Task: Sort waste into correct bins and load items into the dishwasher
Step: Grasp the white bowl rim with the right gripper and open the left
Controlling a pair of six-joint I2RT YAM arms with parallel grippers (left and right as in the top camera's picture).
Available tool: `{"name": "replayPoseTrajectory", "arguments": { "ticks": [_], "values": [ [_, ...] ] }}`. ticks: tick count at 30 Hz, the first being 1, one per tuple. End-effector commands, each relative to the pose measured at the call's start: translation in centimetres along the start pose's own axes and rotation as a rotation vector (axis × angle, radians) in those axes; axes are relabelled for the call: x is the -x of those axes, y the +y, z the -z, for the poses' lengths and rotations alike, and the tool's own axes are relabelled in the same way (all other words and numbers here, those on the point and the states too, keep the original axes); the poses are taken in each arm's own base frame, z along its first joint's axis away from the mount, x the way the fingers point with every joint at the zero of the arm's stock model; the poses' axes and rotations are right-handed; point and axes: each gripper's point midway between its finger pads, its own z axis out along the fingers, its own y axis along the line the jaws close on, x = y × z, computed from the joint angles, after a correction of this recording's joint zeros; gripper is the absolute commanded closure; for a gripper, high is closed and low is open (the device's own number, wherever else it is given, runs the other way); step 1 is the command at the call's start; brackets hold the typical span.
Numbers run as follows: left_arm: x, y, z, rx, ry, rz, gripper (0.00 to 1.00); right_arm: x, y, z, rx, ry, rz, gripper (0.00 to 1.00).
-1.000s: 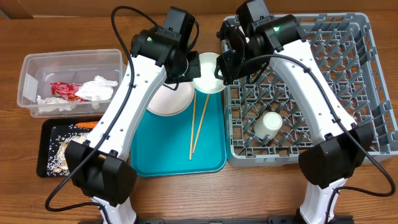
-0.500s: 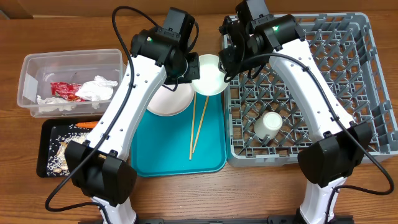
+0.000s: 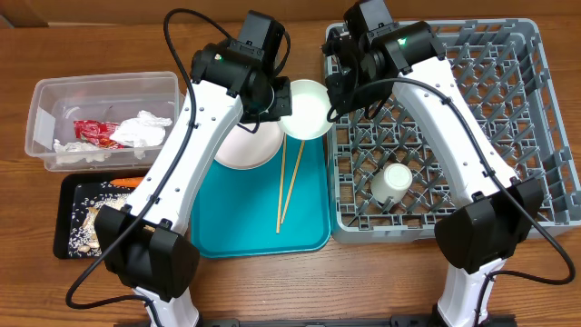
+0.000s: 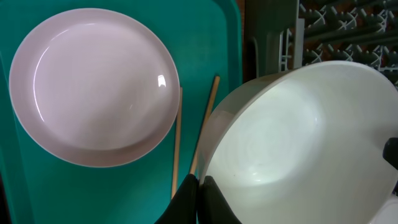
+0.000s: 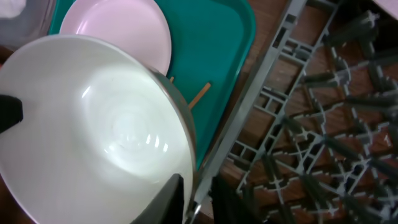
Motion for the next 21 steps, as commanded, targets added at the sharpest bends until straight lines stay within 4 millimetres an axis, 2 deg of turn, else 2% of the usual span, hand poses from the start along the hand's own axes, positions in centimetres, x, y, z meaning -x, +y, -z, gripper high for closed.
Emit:
{"name": "replayPoseTrajectory", "arguments": {
  "ticks": [1,9,17,21],
  "values": [
    [0.41,-0.12,0.27,-0.001,-0.017,-0.021,0.96,-0.12,-0.21,-0.16,-0.004,0.007,-0.004,0.78],
    [0.54,-0.19,0.27,-0.004,-0.022,-0.021,0.96,-0.24,-0.20,-0.18,-0.003,0.012,-0.030,0.78],
    [0.83,-0.48,0.29,-0.017,-0.033,-0.022,0.96,-0.30,-0.21,-0.19,-0.004,0.015,-0.032,0.96],
    [0.73,-0.95,0.30,-0.044,-0.026,-0.023,0.96,-0.30,-0.21,-0.19,-0.004,0.015,-0.032,0.96]
  ]
}}
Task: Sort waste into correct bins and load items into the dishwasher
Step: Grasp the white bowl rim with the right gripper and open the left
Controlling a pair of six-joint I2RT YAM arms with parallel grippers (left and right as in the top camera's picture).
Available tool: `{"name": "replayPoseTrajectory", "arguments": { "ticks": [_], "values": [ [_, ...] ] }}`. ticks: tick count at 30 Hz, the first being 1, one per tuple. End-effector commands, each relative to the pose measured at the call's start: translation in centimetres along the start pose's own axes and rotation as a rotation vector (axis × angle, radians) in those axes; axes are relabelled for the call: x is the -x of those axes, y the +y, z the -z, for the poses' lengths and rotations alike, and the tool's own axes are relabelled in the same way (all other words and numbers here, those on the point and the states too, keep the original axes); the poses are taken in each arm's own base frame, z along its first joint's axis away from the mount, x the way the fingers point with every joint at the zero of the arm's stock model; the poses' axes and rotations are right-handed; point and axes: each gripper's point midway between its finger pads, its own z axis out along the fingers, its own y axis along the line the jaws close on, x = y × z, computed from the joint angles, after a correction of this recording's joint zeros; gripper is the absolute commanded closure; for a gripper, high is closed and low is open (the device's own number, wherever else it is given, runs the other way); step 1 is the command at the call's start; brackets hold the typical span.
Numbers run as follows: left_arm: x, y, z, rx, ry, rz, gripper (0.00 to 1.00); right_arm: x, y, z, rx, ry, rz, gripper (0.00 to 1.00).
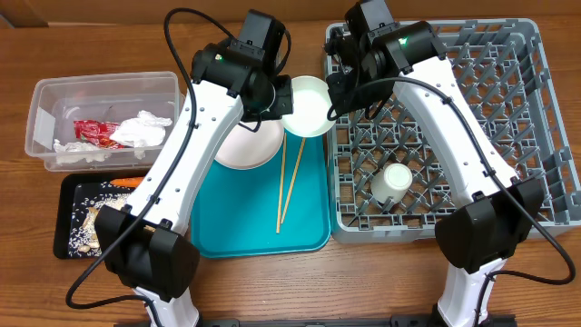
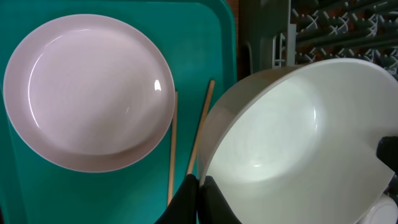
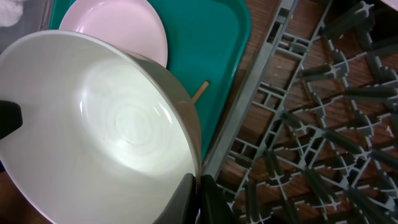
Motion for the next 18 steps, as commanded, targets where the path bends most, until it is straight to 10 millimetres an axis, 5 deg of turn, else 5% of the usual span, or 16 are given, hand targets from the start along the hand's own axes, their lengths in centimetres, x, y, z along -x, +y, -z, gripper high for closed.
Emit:
{"name": "replayPoseTrajectory", "arguments": {
  "ticks": [1,5,12,14,18],
  "values": [
    [0.4,-0.6,0.3,-0.028,-0.013,-0.022,0.95,-0.1,-0.1,-0.2,0.001,0.009,0.006,0.96],
    [0.5,-1.1,0.3,-0.052,-0.013,-0.023,0.90,-0.2,-0.1,-0.2,0.000,0.009,0.006,0.96],
    [0.7,-1.2,0.3,-0.063,-0.020,-0.024,0.56,0.3,-0.4,-0.1,-0.007,-0.008,0.005,0.96],
    [0.9,-1.1,0.5,-0.063,-0.026,-0.020,0.52,0.5,-1.3,-0.1,-0.045,-0.017,-0.007,0.96],
    [1.8,-0.3,1.4,-0.064,-0.043,0.003,0.50,1.4,-5.9,0.7,-0.260,-0.070,-0.101,0.96]
  ]
}}
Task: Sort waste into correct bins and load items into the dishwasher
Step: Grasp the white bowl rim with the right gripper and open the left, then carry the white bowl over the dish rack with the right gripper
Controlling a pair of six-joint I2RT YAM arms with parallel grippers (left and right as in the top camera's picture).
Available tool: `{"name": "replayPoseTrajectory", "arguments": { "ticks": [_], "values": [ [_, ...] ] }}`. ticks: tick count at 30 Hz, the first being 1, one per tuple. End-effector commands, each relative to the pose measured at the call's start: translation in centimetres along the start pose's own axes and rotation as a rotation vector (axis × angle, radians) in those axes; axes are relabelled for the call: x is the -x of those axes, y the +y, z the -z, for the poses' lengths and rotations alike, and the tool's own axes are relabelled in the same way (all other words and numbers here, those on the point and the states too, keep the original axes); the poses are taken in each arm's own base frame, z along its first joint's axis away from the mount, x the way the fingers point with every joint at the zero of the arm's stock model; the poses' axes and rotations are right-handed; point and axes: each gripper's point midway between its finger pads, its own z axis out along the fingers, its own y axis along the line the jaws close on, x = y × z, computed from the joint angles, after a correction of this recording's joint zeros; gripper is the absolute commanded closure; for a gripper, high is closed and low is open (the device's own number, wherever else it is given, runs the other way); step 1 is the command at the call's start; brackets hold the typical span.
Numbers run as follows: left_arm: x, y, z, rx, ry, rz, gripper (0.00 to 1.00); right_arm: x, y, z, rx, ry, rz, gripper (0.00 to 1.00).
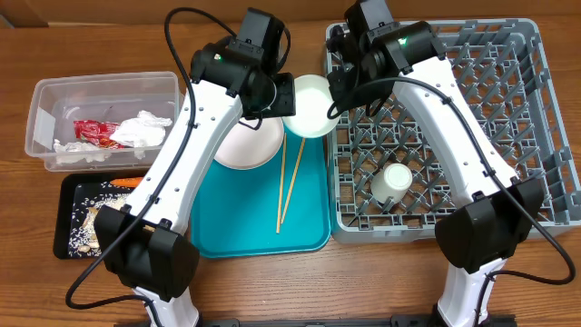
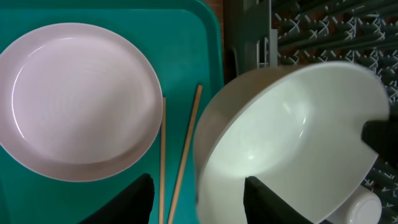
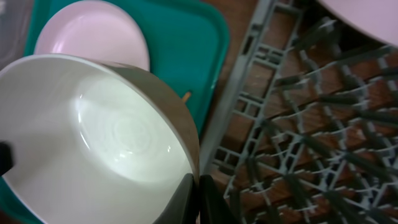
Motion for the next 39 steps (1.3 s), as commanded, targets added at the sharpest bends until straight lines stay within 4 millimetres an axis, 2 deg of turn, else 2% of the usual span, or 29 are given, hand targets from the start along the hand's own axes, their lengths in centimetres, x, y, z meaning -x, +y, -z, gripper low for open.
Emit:
{"name": "replayPoseTrajectory", "arguments": {
  "ticks": [1,2,7,11,14,15,17,20,34,39],
  "values": [
    [1.5,0.5,1.6,-0.017,-0.035,0.021,0.49,0.7,-4.9,0.4,-0.205,-0.036,-0.084,0.96],
    [1.7,1.2,2.1,-0.009,-0.036,0.036,0.50,1.0,-6.4,0.8,-0.245,-0.054,-0.101,0.96],
    [1.8,2.9,2.6,0.015,-0.022,0.038,0.49,1.7,-9.8,2.6,-0.329,-0.102,-0.198,0.96],
    [1.8,4.2,2.8,0.039,-0.013,0.054,0.49,1.4,-14.8,5.6,-0.623,-0.144,-0.278,0.96],
    [2.0,4.9,2.8,0.052,-0.016,0.054,0.50,0.5,-17.2,7.7,-0.817,-0.160,-0.334,0.96],
    [2.1,5.1,2.9,0.057,-0.018,0.046,0.50,0.0,-18.1,9.0,-0.921,-0.172,-0.366,0.96],
    [2.2,5.5,2.9,0.071,-0.024,0.047,0.49,-0.4,-18.9,10.5,-1.025,-0.195,-0.393,0.96],
    [2.3,5.9,2.9,0.096,-0.032,0.047,0.46,-0.8,-19.0,11.4,-1.093,-0.207,-0.412,0.96],
    [2.7,7.5,2.9,0.182,-0.054,0.050,0.45,-4.0,-18.3,11.6,-1.113,-0.193,-0.592,0.96],
    [2.7,7.7,2.6,0.184,-0.052,0.057,0.45,-3.9,-17.4,11.2,-1.156,-0.211,-0.560,0.96]
  ]
}}
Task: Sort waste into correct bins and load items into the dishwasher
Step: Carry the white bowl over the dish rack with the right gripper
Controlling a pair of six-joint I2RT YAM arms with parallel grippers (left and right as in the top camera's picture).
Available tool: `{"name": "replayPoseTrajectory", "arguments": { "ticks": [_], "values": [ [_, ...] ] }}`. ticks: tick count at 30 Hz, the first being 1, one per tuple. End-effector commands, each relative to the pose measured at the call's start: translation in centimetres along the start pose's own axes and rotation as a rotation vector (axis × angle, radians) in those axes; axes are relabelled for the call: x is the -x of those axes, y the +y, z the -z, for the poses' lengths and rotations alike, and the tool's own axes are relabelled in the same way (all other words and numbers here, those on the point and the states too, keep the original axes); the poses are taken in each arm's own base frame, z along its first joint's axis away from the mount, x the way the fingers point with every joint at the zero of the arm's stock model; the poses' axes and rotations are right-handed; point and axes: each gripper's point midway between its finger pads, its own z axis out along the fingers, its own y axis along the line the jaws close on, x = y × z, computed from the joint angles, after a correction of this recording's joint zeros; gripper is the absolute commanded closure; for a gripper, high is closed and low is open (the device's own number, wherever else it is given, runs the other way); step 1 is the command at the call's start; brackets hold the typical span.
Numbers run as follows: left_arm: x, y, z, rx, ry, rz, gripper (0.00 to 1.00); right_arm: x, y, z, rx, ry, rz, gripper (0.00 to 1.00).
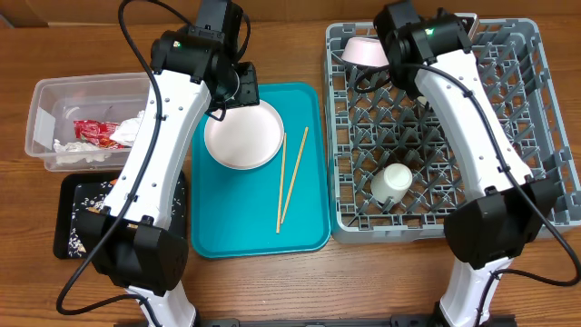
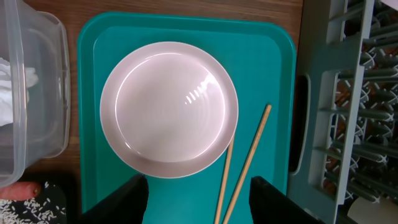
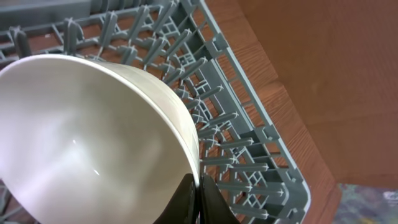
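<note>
My right gripper (image 3: 200, 194) is shut on the rim of a white bowl (image 3: 93, 137), which it holds tilted above the grey dishwasher rack (image 3: 239, 146) near an outer corner. In the overhead view the right arm covers the bowl. My left gripper (image 2: 202, 200) is open and empty above the teal tray (image 2: 277, 74), just short of a pink plate (image 2: 169, 117). Two wooden chopsticks (image 2: 249, 162) lie on the tray right of the plate. A pink bowl (image 1: 361, 50) and a white cup (image 1: 395, 179) sit in the rack (image 1: 526, 118).
A clear plastic bin (image 1: 54, 95) with wrappers and tissue stands at the left. In front of it is a black tray (image 1: 68, 227) holding food scraps. The rack's left wall runs right beside the teal tray's right edge.
My right gripper has carried the white bowl from the tray-rack border to above the rack's far side. My open left gripper has moved left and now hangs over the pink plate.
First my left gripper was shut on the bowl's rim, with the right fingers around the opposite rim. Then both were shut on it. After that the left was open and the right alone held the bowl, which is now over the rack.
</note>
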Motion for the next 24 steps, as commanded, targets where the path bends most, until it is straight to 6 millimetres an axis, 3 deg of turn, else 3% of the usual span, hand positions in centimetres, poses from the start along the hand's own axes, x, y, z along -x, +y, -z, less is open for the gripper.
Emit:
{"name": "replayPoseTrajectory", "arguments": {
  "ticks": [1,7,18,24],
  "values": [
    [0.5,0.7,-0.1,0.020,-0.014,-0.004,0.45,0.8,-0.1,1.3,-0.061,-0.099,-0.041,0.96],
    [0.2,0.8,-0.1,0.022,-0.004,-0.005,0.44,1.3,-0.5,2.3,-0.176,-0.227,-0.017,0.96],
    [0.1,0.8,-0.1,0.023,-0.001,-0.005,0.44,0.0,1.8,0.9,-0.154,-0.172,0.027,0.96],
    [0.1,0.8,-0.1,0.024,-0.001,-0.008,0.44,-0.1,2.1,0.8,-0.179,-0.183,0.058,0.96]
  ]
}}
